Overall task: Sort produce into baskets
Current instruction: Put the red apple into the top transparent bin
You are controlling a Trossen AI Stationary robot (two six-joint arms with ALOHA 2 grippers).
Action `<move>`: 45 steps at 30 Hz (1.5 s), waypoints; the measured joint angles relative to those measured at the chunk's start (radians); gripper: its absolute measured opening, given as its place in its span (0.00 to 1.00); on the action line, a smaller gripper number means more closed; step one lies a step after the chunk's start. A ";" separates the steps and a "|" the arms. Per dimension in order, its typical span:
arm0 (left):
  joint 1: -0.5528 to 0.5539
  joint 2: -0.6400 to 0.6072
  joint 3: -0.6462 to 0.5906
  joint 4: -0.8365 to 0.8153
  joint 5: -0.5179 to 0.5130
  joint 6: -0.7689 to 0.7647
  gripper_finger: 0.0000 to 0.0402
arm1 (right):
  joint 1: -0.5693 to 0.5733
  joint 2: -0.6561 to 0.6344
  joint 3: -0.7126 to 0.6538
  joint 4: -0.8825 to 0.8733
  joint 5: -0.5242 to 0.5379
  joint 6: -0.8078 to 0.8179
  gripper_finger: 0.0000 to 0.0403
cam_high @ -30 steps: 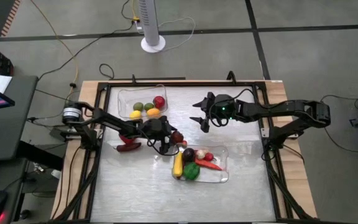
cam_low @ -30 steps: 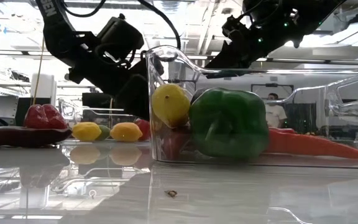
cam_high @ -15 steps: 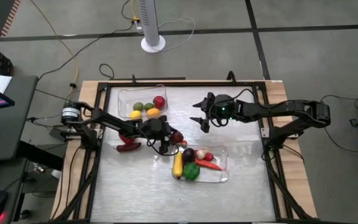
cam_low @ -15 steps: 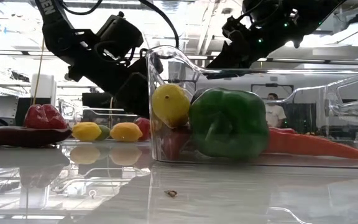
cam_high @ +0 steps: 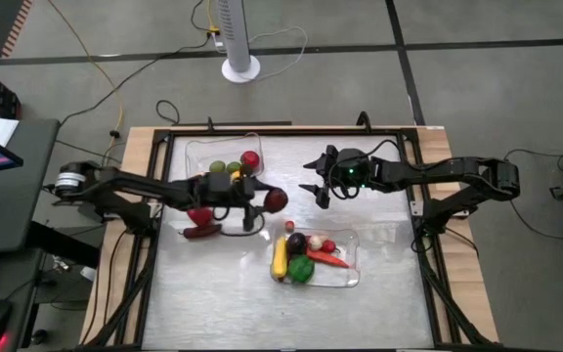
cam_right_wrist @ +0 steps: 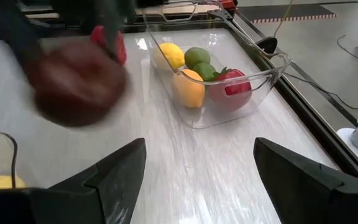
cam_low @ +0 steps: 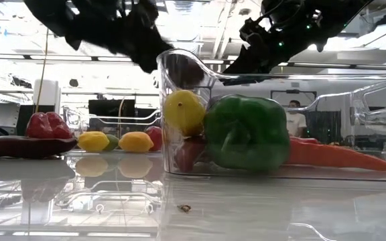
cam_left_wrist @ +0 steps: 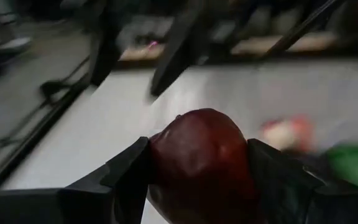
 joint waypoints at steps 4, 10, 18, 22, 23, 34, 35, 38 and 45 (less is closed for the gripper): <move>-0.025 -0.024 0.000 0.039 0.145 -0.095 0.58 | 0.000 0.000 0.000 0.003 0.000 0.000 0.81; -0.146 0.073 0.025 0.058 0.056 -0.153 0.69 | 0.000 0.000 0.000 0.007 0.000 0.007 0.81; -0.194 0.082 0.198 -0.207 0.016 -0.019 0.84 | 0.001 0.000 0.000 0.006 0.000 0.008 0.81; -0.194 0.085 0.224 -0.266 0.003 -0.054 0.84 | 0.001 0.000 0.000 -0.006 0.000 0.007 0.81; -0.201 0.087 0.225 -0.276 0.001 -0.072 0.84 | 0.001 0.000 0.000 -0.006 0.000 0.007 0.81; -0.265 0.141 0.226 -0.235 -0.128 -0.096 0.90 | -0.006 0.000 0.000 0.025 0.000 0.007 0.81; -0.264 0.163 0.229 -0.209 -0.116 -0.102 0.92 | -0.004 0.000 0.000 0.027 0.000 0.008 0.81; -0.264 0.236 0.288 -0.228 -0.106 -0.108 0.97 | 0.001 0.000 0.000 0.027 0.000 0.008 0.81; -0.264 0.370 0.465 -0.483 -0.114 -0.072 0.98 | 0.005 0.000 0.000 0.009 0.000 0.007 0.81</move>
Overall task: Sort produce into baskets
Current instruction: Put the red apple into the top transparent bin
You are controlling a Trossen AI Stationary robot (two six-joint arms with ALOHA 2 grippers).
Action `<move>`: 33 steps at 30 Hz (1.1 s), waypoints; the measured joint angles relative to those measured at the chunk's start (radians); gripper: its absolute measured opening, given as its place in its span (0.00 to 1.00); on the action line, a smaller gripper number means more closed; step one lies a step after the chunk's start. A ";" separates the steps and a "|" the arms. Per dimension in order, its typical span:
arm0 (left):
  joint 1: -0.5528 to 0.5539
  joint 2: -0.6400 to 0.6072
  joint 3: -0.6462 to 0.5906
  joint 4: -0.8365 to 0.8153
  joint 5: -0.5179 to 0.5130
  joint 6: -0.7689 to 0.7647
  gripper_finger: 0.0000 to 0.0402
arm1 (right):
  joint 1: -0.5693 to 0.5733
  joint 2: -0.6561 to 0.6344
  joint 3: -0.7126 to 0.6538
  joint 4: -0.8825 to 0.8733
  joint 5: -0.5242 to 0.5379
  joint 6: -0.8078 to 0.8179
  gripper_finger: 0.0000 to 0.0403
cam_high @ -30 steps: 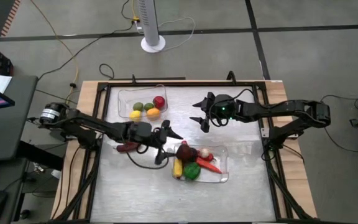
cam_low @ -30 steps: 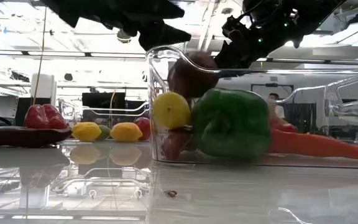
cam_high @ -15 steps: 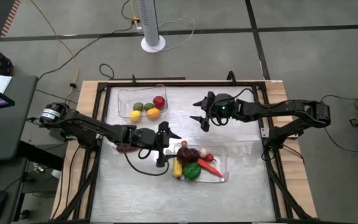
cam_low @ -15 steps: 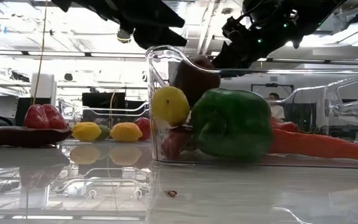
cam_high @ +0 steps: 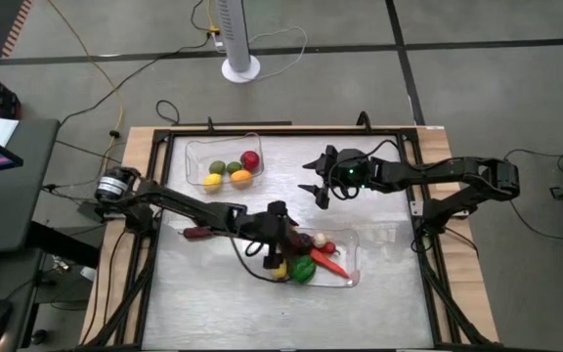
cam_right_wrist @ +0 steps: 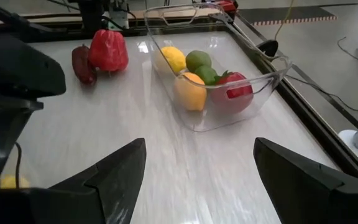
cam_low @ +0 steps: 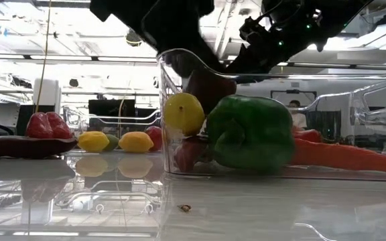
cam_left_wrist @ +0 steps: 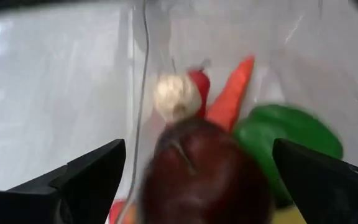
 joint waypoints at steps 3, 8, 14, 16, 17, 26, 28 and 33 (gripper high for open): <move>0.000 0.028 0.030 -0.060 -0.007 -0.001 0.98 | -0.005 0.000 0.000 -0.008 0.000 -0.004 0.81; -0.001 0.029 0.039 -0.057 -0.020 0.017 0.95 | -0.005 0.000 0.000 -0.008 0.000 -0.006 0.81; -0.015 0.029 0.037 -0.045 -0.067 0.053 0.75 | -0.005 0.000 0.000 -0.010 0.000 -0.006 0.81; -0.019 0.027 0.037 -0.032 -0.067 0.055 0.66 | -0.005 0.000 0.000 -0.010 0.000 -0.006 0.81; -0.022 0.025 0.037 -0.030 -0.067 0.056 0.62 | -0.005 0.000 0.000 -0.010 0.000 -0.006 0.81; -0.023 -0.026 0.037 -0.053 -0.059 0.082 0.36 | -0.005 0.000 0.000 -0.011 0.000 -0.006 0.81; -0.022 -0.028 0.037 -0.054 -0.046 0.071 0.32 | -0.005 0.000 0.000 -0.010 0.000 -0.006 0.81; -0.022 -0.028 0.037 -0.034 -0.036 0.057 0.30 | -0.005 0.000 0.000 -0.009 0.000 -0.003 0.81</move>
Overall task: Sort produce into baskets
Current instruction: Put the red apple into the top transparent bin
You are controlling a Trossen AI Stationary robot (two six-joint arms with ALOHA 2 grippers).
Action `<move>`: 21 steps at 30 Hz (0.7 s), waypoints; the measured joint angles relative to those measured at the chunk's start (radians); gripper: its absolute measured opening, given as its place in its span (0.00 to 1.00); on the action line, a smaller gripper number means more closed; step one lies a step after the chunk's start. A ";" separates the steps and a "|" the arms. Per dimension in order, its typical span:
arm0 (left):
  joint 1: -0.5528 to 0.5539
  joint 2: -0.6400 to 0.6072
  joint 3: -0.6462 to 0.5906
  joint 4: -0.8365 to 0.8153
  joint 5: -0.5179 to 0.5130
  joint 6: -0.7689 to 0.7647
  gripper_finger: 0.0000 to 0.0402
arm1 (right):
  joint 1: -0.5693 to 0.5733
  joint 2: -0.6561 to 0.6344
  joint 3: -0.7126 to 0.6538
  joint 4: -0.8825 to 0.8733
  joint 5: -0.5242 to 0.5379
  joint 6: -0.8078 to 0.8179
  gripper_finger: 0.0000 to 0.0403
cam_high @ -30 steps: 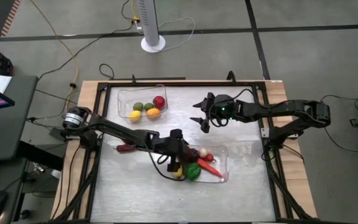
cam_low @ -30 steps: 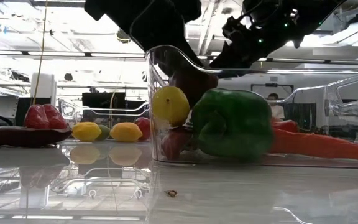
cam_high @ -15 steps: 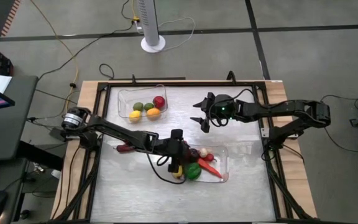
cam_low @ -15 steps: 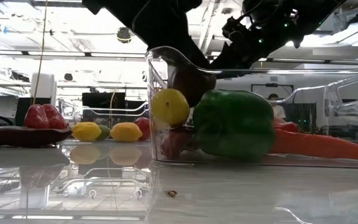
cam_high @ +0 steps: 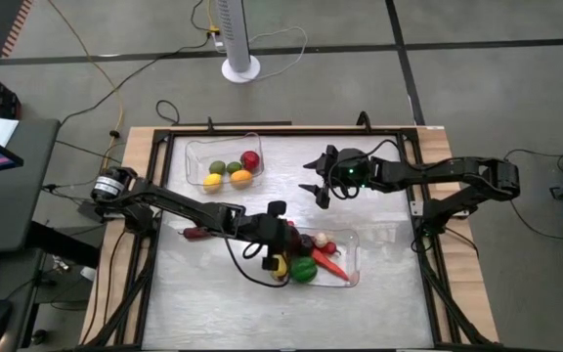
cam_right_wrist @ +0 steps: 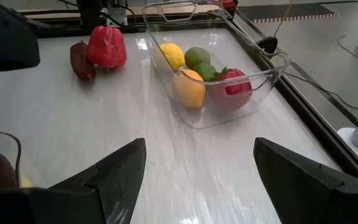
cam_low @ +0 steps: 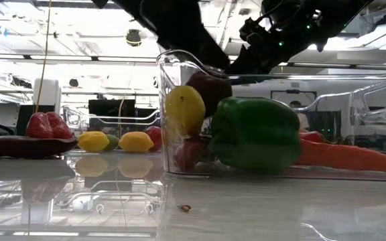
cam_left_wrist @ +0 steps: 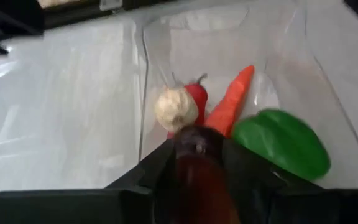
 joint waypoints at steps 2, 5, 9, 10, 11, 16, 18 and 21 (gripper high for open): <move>-0.003 -0.009 0.013 -0.018 0.001 -0.002 0.35 | 0.000 0.000 0.000 -0.002 0.000 0.003 0.81; -0.017 -0.022 0.061 -0.071 -0.002 -0.023 0.46 | 0.000 0.000 0.000 -0.012 0.000 0.003 0.81; -0.037 0.015 0.077 -0.165 -0.022 -0.068 0.65 | 0.000 0.000 0.000 -0.029 0.000 -0.001 0.81; -0.043 0.030 0.074 -0.181 -0.051 -0.065 0.70 | 0.000 0.000 0.000 -0.027 0.000 -0.001 0.81; -0.046 0.037 0.074 -0.189 -0.075 -0.060 0.74 | 0.000 0.000 0.000 -0.024 0.000 -0.001 0.81; -0.058 0.041 0.076 -0.179 -0.188 -0.037 0.94 | 0.000 0.000 0.000 -0.021 0.000 0.001 0.81; -0.058 0.040 0.076 -0.184 -0.178 -0.054 0.98 | 0.000 0.000 0.000 -0.020 0.000 0.001 0.81; -0.058 0.040 0.076 -0.208 -0.119 -0.084 0.98 | 0.001 0.000 0.000 -0.024 0.000 0.004 0.81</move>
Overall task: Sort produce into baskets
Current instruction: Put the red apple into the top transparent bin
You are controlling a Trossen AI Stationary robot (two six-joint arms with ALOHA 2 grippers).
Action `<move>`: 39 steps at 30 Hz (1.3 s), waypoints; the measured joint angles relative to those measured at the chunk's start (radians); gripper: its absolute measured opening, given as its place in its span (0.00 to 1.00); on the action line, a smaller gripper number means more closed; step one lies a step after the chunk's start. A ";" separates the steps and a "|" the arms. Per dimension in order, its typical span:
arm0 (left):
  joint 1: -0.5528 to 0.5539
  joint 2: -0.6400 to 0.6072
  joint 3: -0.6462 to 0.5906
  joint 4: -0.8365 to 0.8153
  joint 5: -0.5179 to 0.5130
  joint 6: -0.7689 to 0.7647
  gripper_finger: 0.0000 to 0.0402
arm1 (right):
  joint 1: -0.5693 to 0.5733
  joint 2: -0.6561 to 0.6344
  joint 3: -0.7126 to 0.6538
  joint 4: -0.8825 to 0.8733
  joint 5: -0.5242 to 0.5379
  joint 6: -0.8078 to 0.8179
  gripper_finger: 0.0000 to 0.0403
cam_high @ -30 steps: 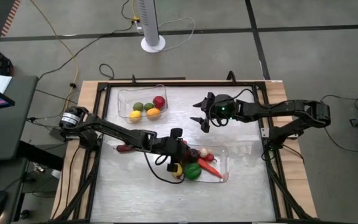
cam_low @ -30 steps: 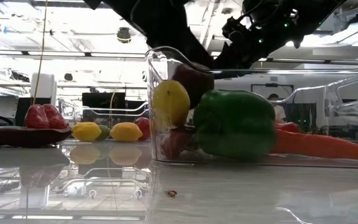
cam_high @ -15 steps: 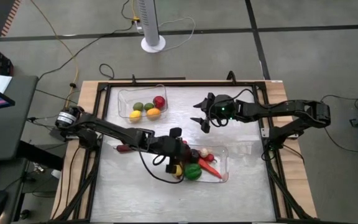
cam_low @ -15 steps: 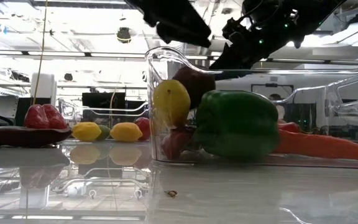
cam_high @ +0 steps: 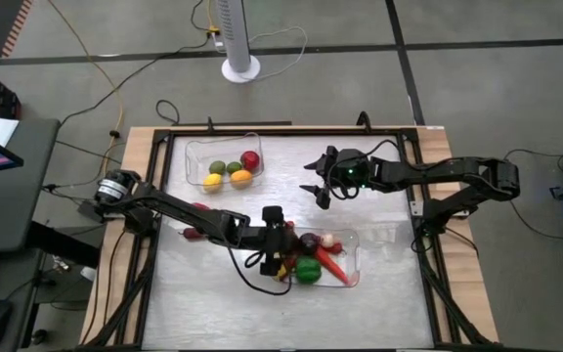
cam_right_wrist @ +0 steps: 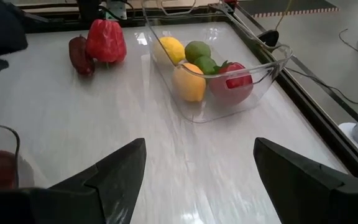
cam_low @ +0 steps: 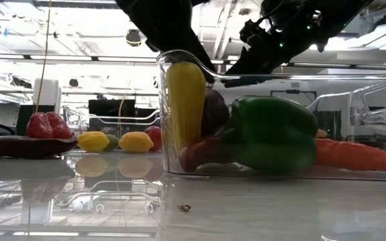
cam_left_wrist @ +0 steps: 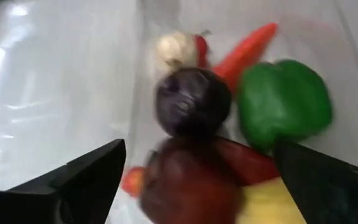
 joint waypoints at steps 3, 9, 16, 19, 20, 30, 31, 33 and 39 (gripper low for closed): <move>0.000 0.000 0.000 -0.013 0.036 -0.017 0.96 | 0.034 -0.031 0.016 -0.117 0.003 0.026 0.81; -0.003 -0.092 0.000 -0.017 0.018 0.027 0.91 | 0.269 -0.044 0.063 -0.274 0.060 -0.082 0.79; 0.016 -0.314 -0.179 0.160 -0.003 0.043 0.85 | 0.515 0.009 0.064 -0.213 0.238 -0.246 0.79; 0.026 -0.398 -0.276 0.242 -0.049 0.044 0.84 | 0.571 0.055 0.111 -0.221 0.293 -0.286 0.79; 0.029 -0.427 -0.301 0.250 -0.069 0.044 0.84 | 0.582 0.076 0.142 -0.225 0.301 -0.291 0.79; 0.050 -0.607 -0.425 0.246 -0.169 0.043 0.84 | 0.588 0.414 0.530 -0.590 0.404 -0.371 0.79; 0.050 -0.620 -0.429 0.232 -0.168 0.043 0.84 | 0.587 0.446 0.567 -0.628 0.407 -0.376 0.79; 0.050 -0.641 -0.430 0.216 -0.170 0.044 0.84 | 0.581 0.495 0.625 -0.692 0.421 -0.385 0.80; 0.050 -0.685 -0.430 0.161 -0.169 0.041 0.84 | 0.582 0.586 0.712 -0.800 0.478 -0.428 0.88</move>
